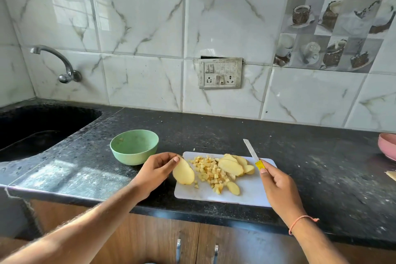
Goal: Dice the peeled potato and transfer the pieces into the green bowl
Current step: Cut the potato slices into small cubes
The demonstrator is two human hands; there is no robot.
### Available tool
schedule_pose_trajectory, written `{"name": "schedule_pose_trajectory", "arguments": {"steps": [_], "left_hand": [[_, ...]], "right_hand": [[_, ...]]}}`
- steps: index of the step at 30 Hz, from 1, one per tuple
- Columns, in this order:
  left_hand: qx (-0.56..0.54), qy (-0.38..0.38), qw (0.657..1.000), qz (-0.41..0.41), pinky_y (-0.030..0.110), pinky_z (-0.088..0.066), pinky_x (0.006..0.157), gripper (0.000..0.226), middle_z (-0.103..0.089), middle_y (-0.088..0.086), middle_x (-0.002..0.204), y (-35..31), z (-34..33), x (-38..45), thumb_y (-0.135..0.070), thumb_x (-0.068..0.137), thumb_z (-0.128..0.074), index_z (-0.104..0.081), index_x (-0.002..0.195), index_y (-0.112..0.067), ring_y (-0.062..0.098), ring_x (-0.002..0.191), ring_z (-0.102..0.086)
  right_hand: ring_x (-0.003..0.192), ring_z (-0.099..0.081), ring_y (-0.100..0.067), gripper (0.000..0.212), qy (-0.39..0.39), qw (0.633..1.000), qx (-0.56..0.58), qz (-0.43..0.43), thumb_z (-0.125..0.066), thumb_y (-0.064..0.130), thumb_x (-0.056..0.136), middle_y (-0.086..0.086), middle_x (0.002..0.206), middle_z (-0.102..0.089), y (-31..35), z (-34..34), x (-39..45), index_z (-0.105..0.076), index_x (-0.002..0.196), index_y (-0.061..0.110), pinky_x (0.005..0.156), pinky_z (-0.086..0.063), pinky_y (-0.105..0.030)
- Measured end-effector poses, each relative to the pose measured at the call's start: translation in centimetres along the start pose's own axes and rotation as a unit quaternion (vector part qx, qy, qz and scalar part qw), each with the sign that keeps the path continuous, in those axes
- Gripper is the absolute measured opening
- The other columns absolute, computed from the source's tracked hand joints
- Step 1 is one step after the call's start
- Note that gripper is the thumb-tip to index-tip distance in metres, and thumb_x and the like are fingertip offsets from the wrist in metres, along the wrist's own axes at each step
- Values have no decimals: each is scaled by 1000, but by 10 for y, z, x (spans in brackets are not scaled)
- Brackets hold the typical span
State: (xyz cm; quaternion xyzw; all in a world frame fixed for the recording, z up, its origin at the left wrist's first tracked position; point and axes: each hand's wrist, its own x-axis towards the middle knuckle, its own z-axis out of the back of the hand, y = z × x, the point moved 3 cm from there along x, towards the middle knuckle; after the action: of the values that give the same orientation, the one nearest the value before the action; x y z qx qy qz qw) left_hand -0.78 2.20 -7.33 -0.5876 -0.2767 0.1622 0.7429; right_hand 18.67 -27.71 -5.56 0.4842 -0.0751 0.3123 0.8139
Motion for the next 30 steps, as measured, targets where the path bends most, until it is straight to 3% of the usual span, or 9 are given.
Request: {"name": "schedule_pose_trajectory", "arguments": {"steps": [2,4,7,10,14,18,22,30], "left_hand": [[-5,-10,1000,2,15,-43,59,21,-75,-6,86,0,-2,2,-24,108,-60,-80,108,-16,4,69,-56],[-23,-14,1000,7,22,-50,71,22,-80,0,96,3,-1,4,-23,109,-59,-81,108,-19,8,81,-64],[-34,-14,999,10,33,-51,78,23,-80,2,101,7,2,7,-25,109,-59,-82,106,-23,12,88,-66],[-37,-28,999,11,29,-49,75,24,-79,-4,95,8,2,8,-23,109,-58,-81,105,-20,6,83,-64],[-18,-20,1000,11,32,-52,82,23,-80,-5,100,9,0,7,-24,109,-58,-81,109,-20,8,89,-67],[52,-7,999,-7,28,-57,94,21,-81,-13,107,8,-2,8,-26,106,-64,-81,117,-22,2,102,-72],[129,8,991,-22,26,-59,93,22,-79,-21,106,5,-4,9,-30,104,-68,-81,120,-25,-3,102,-73],[140,29,990,-5,29,-56,104,33,-76,-25,114,3,-2,9,-46,100,-70,-76,129,-32,-9,110,-69]], "right_hand": [[50,-42,-9,34,2,999,-37,23,-54,27,105,6,57,-48,11,-2,-8,-67,133,41,56,-38,-29],[47,-42,-11,38,27,996,-61,55,-52,28,106,4,52,-42,26,-11,-23,-61,139,44,66,-36,-28],[46,-44,-12,43,111,980,-132,97,-45,39,107,7,48,-43,56,-33,-53,-49,149,46,51,-37,-28],[56,-48,-10,51,168,948,-229,146,-31,46,108,14,66,-49,89,-52,-79,-32,158,43,50,-35,-21],[76,-66,-17,55,227,903,-329,156,-25,43,109,3,91,-70,101,-69,-90,-22,162,31,66,-58,-34],[84,-69,-23,56,230,883,-377,157,-29,38,109,-3,100,-72,106,-68,-87,-18,163,29,66,-52,-35],[81,-66,-22,57,230,883,-383,145,-31,37,109,-2,98,-72,104,-63,-88,-18,164,29,65,-51,-35],[80,-71,-28,39,188,891,-392,134,-29,33,107,-1,90,-71,101,-47,-81,-35,145,34,57,-40,-36]]}}
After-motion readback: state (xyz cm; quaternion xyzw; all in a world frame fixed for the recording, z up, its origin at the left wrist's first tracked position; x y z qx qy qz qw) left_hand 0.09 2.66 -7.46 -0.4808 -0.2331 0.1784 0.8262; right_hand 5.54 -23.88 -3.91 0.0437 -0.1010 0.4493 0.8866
